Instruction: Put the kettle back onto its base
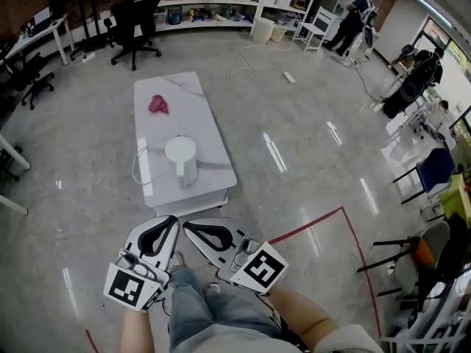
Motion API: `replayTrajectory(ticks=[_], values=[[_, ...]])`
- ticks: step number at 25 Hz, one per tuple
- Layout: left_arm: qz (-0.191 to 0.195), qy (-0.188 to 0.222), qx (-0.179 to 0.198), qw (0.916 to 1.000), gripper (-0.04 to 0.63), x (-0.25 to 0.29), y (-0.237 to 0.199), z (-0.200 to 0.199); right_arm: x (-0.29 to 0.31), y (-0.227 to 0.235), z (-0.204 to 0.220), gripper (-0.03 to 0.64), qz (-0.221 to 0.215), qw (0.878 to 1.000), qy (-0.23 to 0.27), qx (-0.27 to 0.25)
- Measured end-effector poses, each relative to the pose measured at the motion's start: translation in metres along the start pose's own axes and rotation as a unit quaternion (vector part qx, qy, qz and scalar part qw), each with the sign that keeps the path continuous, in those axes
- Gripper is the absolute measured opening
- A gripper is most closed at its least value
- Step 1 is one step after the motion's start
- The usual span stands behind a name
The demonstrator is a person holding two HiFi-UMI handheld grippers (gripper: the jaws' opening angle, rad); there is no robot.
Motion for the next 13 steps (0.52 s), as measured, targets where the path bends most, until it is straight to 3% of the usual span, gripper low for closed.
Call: replayTrajectory(ticks=[13], values=[[0.006,0.022,-0.004,0.9997,0.021,-0.025,0.038,-0.018,-0.032,-0.039,-0.013,0.006,0.014,1.000,0.013,-0.002]])
Point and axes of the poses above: the fingertips, and each gripper's own axes: x forward along the fingers, y to its right, z out of its underside, the point moved 9 cm from there along -x, backward along the fingers, and after that the axes turned 10 degrees about y, right-handed, at the moved point
